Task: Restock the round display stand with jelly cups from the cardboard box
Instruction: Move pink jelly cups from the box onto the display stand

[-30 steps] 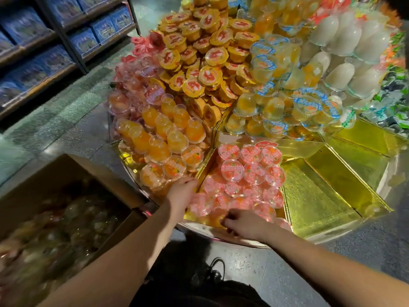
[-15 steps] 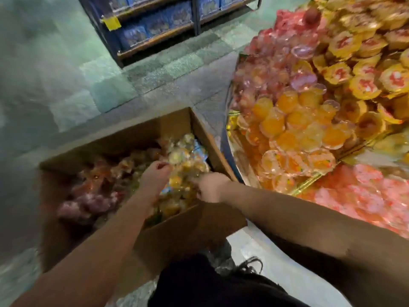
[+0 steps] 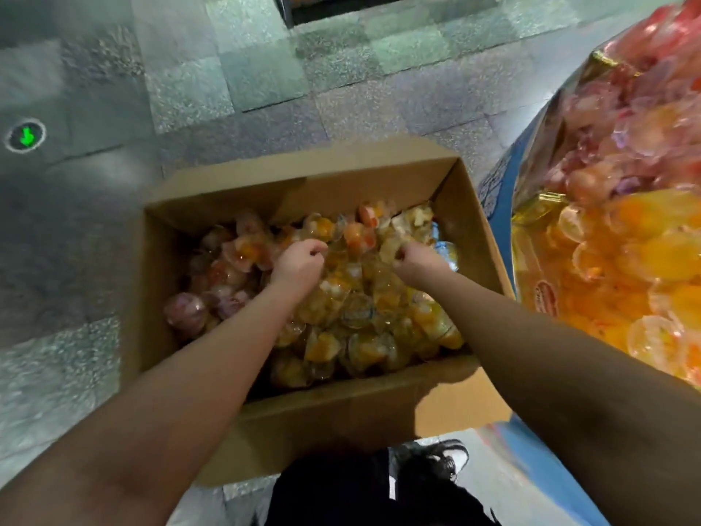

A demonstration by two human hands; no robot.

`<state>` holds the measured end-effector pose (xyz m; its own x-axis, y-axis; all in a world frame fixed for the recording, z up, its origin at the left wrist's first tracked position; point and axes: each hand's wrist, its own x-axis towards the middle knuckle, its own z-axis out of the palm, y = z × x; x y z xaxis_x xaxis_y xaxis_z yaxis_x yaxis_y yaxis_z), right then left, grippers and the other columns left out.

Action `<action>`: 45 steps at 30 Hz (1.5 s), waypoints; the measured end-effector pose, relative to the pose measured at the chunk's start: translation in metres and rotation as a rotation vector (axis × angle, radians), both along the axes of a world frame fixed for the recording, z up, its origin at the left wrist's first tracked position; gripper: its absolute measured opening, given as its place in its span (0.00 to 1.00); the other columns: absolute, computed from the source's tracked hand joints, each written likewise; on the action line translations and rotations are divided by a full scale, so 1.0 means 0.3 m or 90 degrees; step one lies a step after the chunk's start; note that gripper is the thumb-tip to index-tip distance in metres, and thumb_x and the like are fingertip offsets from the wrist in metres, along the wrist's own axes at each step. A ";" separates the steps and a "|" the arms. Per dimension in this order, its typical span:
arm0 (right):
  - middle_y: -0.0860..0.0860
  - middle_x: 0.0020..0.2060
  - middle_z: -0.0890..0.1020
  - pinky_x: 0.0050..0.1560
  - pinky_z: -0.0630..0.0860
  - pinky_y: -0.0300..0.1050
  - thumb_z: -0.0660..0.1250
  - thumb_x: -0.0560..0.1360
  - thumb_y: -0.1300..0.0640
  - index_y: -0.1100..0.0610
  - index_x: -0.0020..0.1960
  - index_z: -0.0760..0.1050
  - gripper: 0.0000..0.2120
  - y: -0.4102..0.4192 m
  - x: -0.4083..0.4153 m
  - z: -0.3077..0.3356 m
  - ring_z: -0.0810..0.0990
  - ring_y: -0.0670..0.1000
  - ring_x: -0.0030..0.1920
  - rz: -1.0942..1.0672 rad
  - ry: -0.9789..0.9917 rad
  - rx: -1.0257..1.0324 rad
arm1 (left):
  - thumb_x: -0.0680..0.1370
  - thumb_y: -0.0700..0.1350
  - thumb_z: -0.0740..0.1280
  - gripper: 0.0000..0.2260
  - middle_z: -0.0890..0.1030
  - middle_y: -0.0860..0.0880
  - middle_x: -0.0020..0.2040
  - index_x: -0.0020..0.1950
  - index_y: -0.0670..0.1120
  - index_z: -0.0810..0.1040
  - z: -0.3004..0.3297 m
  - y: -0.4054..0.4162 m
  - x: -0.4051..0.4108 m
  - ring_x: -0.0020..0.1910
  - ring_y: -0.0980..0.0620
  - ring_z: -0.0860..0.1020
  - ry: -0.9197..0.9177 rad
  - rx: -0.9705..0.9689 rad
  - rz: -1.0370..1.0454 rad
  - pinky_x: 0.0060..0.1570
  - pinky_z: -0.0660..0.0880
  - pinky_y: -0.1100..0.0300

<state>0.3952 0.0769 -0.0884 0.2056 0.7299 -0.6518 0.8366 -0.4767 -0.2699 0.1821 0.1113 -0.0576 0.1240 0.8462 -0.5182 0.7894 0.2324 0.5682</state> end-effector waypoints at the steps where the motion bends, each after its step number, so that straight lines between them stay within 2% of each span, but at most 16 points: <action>1: 0.56 0.51 0.79 0.41 0.69 0.45 0.59 0.78 0.54 0.57 0.58 0.73 0.12 0.024 0.006 -0.022 0.74 0.55 0.43 -0.026 0.001 0.007 | 0.81 0.43 0.59 0.16 0.76 0.50 0.64 0.67 0.50 0.76 -0.016 0.018 0.011 0.60 0.50 0.76 0.009 0.018 -0.028 0.54 0.72 0.60; 4: 0.56 0.54 0.78 0.45 0.72 0.47 0.61 0.78 0.49 0.58 0.65 0.71 0.19 0.095 0.018 -0.085 0.75 0.57 0.47 -0.105 0.018 0.016 | 0.80 0.45 0.61 0.17 0.72 0.48 0.67 0.70 0.48 0.72 -0.083 0.073 0.051 0.64 0.49 0.71 0.044 0.065 -0.098 0.58 0.71 0.57; 6: 0.56 0.60 0.78 0.52 0.76 0.49 0.63 0.77 0.43 0.57 0.70 0.67 0.27 0.139 0.021 -0.129 0.78 0.58 0.54 -0.149 0.028 0.012 | 0.80 0.47 0.62 0.19 0.69 0.47 0.70 0.71 0.49 0.71 -0.129 0.104 0.085 0.68 0.47 0.68 0.097 0.092 -0.161 0.64 0.69 0.52; 8: 0.58 0.65 0.76 0.57 0.74 0.49 0.64 0.77 0.41 0.56 0.74 0.64 0.32 0.181 0.016 -0.172 0.76 0.60 0.61 -0.181 0.049 0.036 | 0.79 0.49 0.64 0.21 0.64 0.46 0.74 0.73 0.50 0.69 -0.175 0.122 0.125 0.72 0.45 0.63 0.145 0.111 -0.253 0.70 0.64 0.47; 12: 0.58 0.68 0.74 0.55 0.72 0.48 0.63 0.75 0.34 0.53 0.79 0.56 0.39 0.259 -0.003 -0.241 0.76 0.60 0.64 -0.225 0.076 0.062 | 0.80 0.46 0.63 0.25 0.52 0.48 0.80 0.76 0.53 0.63 -0.268 0.135 0.196 0.78 0.42 0.52 0.163 0.052 -0.355 0.75 0.53 0.43; 15: 0.57 0.68 0.74 0.58 0.73 0.49 0.63 0.74 0.32 0.51 0.79 0.52 0.42 0.311 -0.016 -0.283 0.76 0.58 0.64 -0.234 0.093 0.051 | 0.80 0.43 0.61 0.28 0.47 0.52 0.81 0.78 0.54 0.58 -0.324 0.151 0.234 0.78 0.42 0.50 0.191 0.056 -0.363 0.75 0.51 0.42; 18: 0.56 0.68 0.75 0.55 0.72 0.46 0.64 0.75 0.35 0.51 0.78 0.55 0.39 0.345 -0.015 -0.315 0.76 0.58 0.64 -0.251 0.103 0.060 | 0.82 0.46 0.58 0.26 0.45 0.56 0.81 0.79 0.56 0.55 -0.362 0.184 0.260 0.77 0.42 0.53 0.231 0.063 -0.373 0.74 0.57 0.42; 21: 0.55 0.67 0.76 0.56 0.72 0.46 0.65 0.75 0.35 0.53 0.76 0.59 0.38 0.333 0.005 -0.316 0.76 0.58 0.65 -0.255 0.117 0.095 | 0.83 0.49 0.57 0.23 0.48 0.54 0.81 0.78 0.56 0.56 -0.387 0.199 0.263 0.76 0.40 0.56 0.240 0.077 -0.384 0.72 0.62 0.41; 23: 0.55 0.65 0.77 0.53 0.71 0.43 0.67 0.76 0.41 0.53 0.75 0.62 0.33 0.308 0.032 -0.309 0.77 0.57 0.63 -0.254 0.133 0.134 | 0.82 0.50 0.59 0.24 0.51 0.50 0.80 0.78 0.54 0.58 -0.396 0.205 0.264 0.75 0.39 0.59 0.257 0.108 -0.397 0.68 0.67 0.41; 26: 0.53 0.62 0.79 0.51 0.77 0.45 0.66 0.76 0.46 0.52 0.75 0.66 0.30 0.263 0.094 -0.278 0.80 0.55 0.58 -0.317 0.176 0.141 | 0.81 0.50 0.61 0.24 0.58 0.47 0.78 0.77 0.51 0.61 -0.403 0.223 0.285 0.69 0.40 0.67 0.320 0.146 -0.416 0.54 0.74 0.47; 29: 0.51 0.57 0.82 0.46 0.80 0.42 0.64 0.78 0.44 0.51 0.74 0.67 0.27 0.195 0.148 -0.224 0.83 0.48 0.51 -0.410 0.261 0.119 | 0.80 0.49 0.62 0.22 0.65 0.44 0.71 0.74 0.48 0.65 -0.395 0.249 0.318 0.59 0.41 0.73 0.376 0.155 -0.450 0.38 0.71 0.51; 33: 0.49 0.55 0.83 0.42 0.77 0.38 0.66 0.78 0.45 0.51 0.74 0.67 0.27 0.050 0.173 -0.154 0.84 0.46 0.49 -0.540 0.358 0.151 | 0.79 0.56 0.61 0.23 0.68 0.44 0.66 0.72 0.47 0.68 -0.370 0.277 0.348 0.53 0.42 0.74 0.429 0.109 -0.505 0.35 0.69 0.52; 36: 0.48 0.53 0.85 0.50 0.77 0.44 0.67 0.77 0.44 0.49 0.73 0.68 0.27 -0.076 0.171 -0.129 0.84 0.46 0.50 -0.612 0.408 0.169 | 0.78 0.59 0.61 0.24 0.71 0.44 0.61 0.68 0.46 0.72 -0.361 0.285 0.368 0.45 0.45 0.74 0.462 0.099 -0.530 0.29 0.63 0.55; 38: 0.48 0.52 0.85 0.55 0.79 0.49 0.68 0.76 0.45 0.49 0.72 0.70 0.26 -0.154 0.168 -0.123 0.84 0.48 0.52 -0.661 0.454 0.166 | 0.78 0.59 0.62 0.23 0.73 0.44 0.58 0.67 0.45 0.74 -0.353 0.280 0.379 0.42 0.46 0.72 0.476 0.087 -0.531 0.28 0.64 0.56; 42: 0.49 0.53 0.85 0.54 0.79 0.48 0.69 0.75 0.45 0.49 0.70 0.72 0.25 -0.261 0.164 -0.103 0.84 0.49 0.53 -0.709 0.503 0.166 | 0.74 0.66 0.64 0.27 0.74 0.45 0.55 0.64 0.47 0.75 -0.300 0.258 0.378 0.44 0.46 0.74 0.465 0.087 -0.515 0.31 0.67 0.56; 45: 0.49 0.53 0.85 0.53 0.76 0.46 0.68 0.76 0.45 0.48 0.69 0.73 0.23 -0.303 0.171 -0.067 0.84 0.49 0.53 -0.708 0.529 0.158 | 0.74 0.64 0.62 0.25 0.75 0.46 0.54 0.63 0.49 0.74 -0.220 0.230 0.360 0.49 0.45 0.76 0.388 0.130 -0.433 0.36 0.70 0.55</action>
<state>0.4464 -0.0139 -0.1086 0.3671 0.5557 -0.7460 -0.3823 -0.6410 -0.6656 0.2900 0.1804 -0.1237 0.3817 0.7733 -0.5063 0.8941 -0.4478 -0.0097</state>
